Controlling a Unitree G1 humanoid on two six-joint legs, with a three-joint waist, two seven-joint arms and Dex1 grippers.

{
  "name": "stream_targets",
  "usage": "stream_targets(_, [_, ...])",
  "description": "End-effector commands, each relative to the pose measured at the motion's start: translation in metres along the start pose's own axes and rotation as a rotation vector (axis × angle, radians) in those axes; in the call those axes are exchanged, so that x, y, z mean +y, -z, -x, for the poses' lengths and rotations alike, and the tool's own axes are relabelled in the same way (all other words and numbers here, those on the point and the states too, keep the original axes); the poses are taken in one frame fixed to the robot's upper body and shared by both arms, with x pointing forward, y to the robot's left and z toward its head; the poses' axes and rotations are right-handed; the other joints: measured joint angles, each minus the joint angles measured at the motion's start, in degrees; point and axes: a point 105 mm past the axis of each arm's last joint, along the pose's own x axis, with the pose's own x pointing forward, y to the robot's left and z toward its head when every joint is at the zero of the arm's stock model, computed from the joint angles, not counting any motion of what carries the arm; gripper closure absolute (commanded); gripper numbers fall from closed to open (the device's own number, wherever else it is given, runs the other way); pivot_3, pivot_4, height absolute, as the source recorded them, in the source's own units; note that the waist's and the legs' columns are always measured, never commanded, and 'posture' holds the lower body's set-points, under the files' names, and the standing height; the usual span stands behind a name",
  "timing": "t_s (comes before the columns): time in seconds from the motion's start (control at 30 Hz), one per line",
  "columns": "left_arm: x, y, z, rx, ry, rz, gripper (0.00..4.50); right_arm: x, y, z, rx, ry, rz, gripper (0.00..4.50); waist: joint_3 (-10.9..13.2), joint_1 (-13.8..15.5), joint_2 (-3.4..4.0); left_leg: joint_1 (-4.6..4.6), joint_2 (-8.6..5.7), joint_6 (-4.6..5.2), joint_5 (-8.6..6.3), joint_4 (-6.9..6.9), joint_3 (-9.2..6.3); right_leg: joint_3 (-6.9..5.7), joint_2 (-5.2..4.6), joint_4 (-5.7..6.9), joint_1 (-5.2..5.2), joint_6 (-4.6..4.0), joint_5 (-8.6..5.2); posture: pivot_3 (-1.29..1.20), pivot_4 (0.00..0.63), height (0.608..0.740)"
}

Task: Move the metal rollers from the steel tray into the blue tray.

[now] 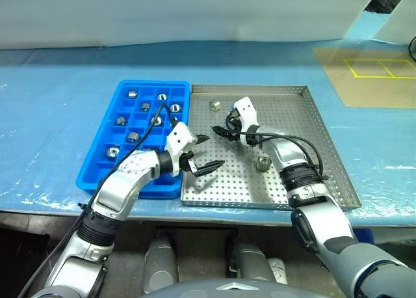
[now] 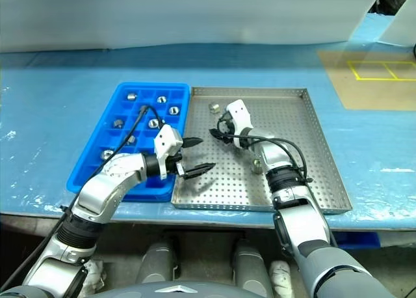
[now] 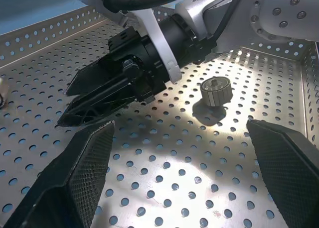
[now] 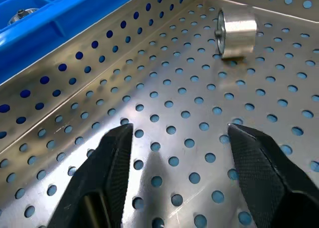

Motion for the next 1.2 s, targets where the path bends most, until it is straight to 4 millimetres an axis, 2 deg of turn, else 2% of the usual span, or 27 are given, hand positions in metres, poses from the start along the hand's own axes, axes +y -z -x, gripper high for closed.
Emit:
stream_targets(0.03, [0.000, -0.011, -0.002, -0.033, 0.004, -0.042, 0.00, 0.004, -0.027, 0.012, -0.105, -0.035, 0.070, 1.82, 0.0, 0.0, 0.00, 0.00, 0.00, 0.00, 0.00, 0.00, 0.00, 0.00, 0.00, 0.00, 0.00, 0.00, 0.00, -0.12, 0.150, 0.740])
stream_targets(0.2, [0.000, -0.012, -0.006, -0.043, 0.012, -0.046, 0.00, -0.006, -0.029, 0.040, -0.107, -0.023, 0.100, 1.82, 0.0, 0.1, 0.00, 0.01, 0.00, 0.01, 0.00, 0.00, 0.00, 0.01, 0.00, -0.01, 0.01, 0.00, 0.00, -0.13, 0.150, 0.740])
stream_targets(0.3, [0.000, -0.012, -0.009, -0.048, 0.022, -0.046, 0.00, -0.009, -0.032, 0.059, -0.089, -0.041, 0.113, 1.24, 0.0, 0.0, 0.00, 0.01, -0.02, 0.02, -0.01, 0.01, 0.01, 0.04, 0.00, -0.02, 0.03, 0.01, 0.00, -0.17, 0.150, 0.740])
stream_targets(0.4, [0.001, -0.012, -0.013, -0.053, 0.034, -0.051, 0.00, -0.009, -0.033, 0.080, -0.069, -0.065, 0.133, 0.22, 0.0, -0.1, 0.00, 0.08, -0.01, 0.03, -0.01, 0.01, 0.03, 0.09, 0.02, -0.02, 0.04, 0.01, 0.00, -0.19, 0.150, 0.740])
stream_targets(0.43, [0.001, -0.013, -0.014, -0.056, 0.039, -0.051, 0.00, -0.010, -0.032, 0.087, -0.059, -0.066, 0.139, 0.02, 0.0, -0.1, 0.00, 0.12, -0.01, 0.03, -0.01, 0.00, 0.05, 0.11, 0.02, -0.02, 0.06, 0.01, 0.00, -0.20, 0.150, 0.740])
stream_targets(0.6, [0.003, -0.013, -0.018, -0.061, 0.057, -0.055, 0.00, -0.018, -0.024, 0.115, -0.010, -0.041, 0.153, 0.02, 0.0, -0.2, 0.00, 0.28, -0.01, 0.23, -0.13, -0.06, 0.15, 0.21, 0.03, -0.05, 0.11, 0.02, 0.00, -0.23, 0.150, 0.740])
stream_targets(0.83, [0.003, -0.015, -0.024, -0.070, 0.087, -0.062, 0.00, -0.014, -0.008, 0.139, 0.053, -0.058, 0.116, 0.02, 0.0, -0.4, 0.00, 0.43, -0.03, 0.28, -0.16, -0.09, 0.27, 0.38, 0.04, -0.07, 0.13, 0.02, 0.00, -0.26, 0.150, 0.740])
stream_targets(0.93, [0.003, -0.015, -0.024, -0.070, 0.093, -0.063, 0.00, -0.010, 0.006, 0.144, 0.104, -0.069, 0.093, 0.02, 0.0, -0.4, 0.00, 0.46, -0.04, 0.29, -0.17, -0.13, 0.29, 0.41, 0.04, -0.12, 0.15, 0.03, -0.01, -0.27, 0.150, 0.740])
stream_targets(1.2, [0.002, -0.013, -0.025, -0.069, 0.098, -0.064, 0.00, 0.002, 0.025, 0.141, 0.149, -0.105, 0.029, 0.02, 0.0, -0.9, 0.00, 0.49, -0.04, 0.31, -0.18, -0.20, 0.34, 0.44, 0.04, -0.18, 0.15, 0.03, -0.01, -0.27, 0.150, 0.740])
